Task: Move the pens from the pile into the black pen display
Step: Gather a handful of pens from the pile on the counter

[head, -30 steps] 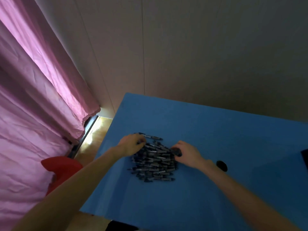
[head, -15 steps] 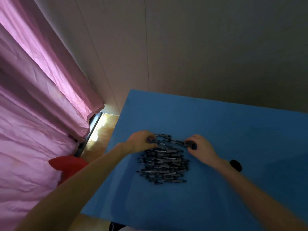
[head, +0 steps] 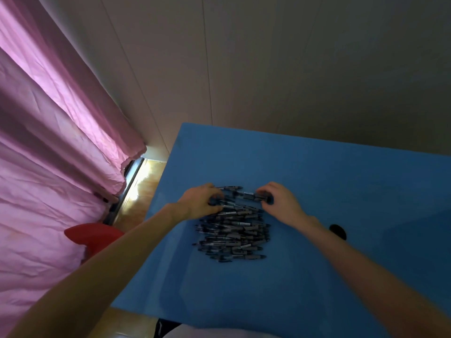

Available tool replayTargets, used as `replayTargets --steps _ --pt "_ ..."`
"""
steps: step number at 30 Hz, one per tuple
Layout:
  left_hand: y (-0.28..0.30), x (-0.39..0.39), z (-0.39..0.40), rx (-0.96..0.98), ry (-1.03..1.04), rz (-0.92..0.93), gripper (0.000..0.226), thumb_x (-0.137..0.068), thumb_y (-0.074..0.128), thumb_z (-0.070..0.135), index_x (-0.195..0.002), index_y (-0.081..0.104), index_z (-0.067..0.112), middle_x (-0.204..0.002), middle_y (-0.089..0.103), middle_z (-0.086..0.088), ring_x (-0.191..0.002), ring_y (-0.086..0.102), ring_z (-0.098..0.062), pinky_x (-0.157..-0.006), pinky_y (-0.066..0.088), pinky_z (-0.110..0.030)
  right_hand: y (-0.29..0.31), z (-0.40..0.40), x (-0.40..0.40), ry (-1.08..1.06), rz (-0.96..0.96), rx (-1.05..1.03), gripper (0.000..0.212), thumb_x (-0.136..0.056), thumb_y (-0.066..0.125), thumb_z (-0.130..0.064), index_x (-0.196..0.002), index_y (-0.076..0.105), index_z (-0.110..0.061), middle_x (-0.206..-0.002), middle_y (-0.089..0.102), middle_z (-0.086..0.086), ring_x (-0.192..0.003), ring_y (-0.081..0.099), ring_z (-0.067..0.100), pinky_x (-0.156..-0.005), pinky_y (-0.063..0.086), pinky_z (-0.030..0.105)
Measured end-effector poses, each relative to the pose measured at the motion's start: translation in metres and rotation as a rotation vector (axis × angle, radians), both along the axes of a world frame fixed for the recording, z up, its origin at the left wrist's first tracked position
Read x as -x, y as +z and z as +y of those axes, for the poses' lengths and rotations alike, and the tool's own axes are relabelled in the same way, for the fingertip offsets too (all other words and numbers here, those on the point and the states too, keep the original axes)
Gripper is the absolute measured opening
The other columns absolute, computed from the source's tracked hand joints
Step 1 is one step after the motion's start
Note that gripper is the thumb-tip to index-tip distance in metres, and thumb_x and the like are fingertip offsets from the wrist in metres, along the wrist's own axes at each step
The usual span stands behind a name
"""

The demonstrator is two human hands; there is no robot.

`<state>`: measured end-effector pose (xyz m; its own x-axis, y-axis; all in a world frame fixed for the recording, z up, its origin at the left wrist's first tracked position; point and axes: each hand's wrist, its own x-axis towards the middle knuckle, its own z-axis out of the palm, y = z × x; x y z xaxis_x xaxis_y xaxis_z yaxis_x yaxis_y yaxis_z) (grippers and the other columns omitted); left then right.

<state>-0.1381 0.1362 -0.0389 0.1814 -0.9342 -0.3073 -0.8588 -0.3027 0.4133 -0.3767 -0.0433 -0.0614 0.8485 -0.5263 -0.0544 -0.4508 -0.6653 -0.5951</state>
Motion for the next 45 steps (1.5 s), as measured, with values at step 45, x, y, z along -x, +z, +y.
replayTargets --steps 45 --pt "-0.001 0.002 -0.010 0.146 -0.227 -0.140 0.038 -0.088 0.071 0.029 -0.125 0.062 0.023 -0.138 0.053 0.005 -0.122 0.054 -0.018 -0.082 0.049 -0.030 0.003 0.003 -0.014 -0.089 0.209 0.284 0.044 -0.098 0.056 -0.054 -0.123 0.059 -0.018 -0.114 0.060 -0.003 -0.102 0.057 0.014 -0.074 0.049 0.026"
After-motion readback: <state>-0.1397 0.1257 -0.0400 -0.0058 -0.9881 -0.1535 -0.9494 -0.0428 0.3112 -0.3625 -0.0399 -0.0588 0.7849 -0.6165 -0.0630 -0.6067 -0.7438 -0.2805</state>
